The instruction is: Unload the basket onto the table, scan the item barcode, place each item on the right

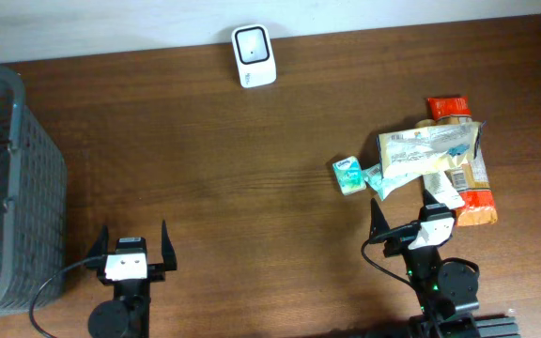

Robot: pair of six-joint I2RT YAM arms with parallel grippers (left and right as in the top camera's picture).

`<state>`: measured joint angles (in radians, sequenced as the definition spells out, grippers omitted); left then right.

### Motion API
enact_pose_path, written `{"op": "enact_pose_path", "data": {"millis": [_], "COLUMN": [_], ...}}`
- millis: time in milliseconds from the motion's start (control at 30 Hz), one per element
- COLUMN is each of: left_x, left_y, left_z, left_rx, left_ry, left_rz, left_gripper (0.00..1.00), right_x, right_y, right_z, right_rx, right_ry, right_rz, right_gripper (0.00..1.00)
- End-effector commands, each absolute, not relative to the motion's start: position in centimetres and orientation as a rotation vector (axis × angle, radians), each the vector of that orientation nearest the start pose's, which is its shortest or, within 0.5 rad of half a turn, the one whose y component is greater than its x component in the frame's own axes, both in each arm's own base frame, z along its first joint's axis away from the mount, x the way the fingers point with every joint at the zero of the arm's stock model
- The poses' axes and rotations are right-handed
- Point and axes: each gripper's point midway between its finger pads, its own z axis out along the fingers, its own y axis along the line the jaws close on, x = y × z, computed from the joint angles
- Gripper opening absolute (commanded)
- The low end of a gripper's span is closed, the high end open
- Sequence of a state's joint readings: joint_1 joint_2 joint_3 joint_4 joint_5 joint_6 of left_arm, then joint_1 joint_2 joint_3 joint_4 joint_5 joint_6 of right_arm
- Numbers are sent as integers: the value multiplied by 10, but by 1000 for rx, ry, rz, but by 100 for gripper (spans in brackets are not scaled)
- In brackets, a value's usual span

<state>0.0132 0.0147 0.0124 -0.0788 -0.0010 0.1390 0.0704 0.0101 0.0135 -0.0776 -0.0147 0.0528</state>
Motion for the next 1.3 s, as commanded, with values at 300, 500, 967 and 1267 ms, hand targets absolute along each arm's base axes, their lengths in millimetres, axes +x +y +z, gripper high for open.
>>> {"op": "enact_pose_path", "data": {"millis": [300, 500, 967, 1267], "left_x": [246, 246, 246, 246], "left_y": [3, 3, 3, 3], "left_z": [156, 156, 156, 156], "left_rx": [116, 116, 115, 115], "left_ry": [1650, 1650, 1650, 1651], "left_rz": [130, 130, 130, 130], "left_gripper": [99, 99, 99, 99], "right_x": [245, 245, 245, 245], "right_y": [16, 16, 16, 16], "right_z": [156, 156, 156, 156], "right_rx": [-8, -8, -8, -8], "right_ry": [1649, 1649, 1649, 1649], "right_rz": [95, 95, 95, 95], "right_gripper": [98, 98, 98, 98]}}
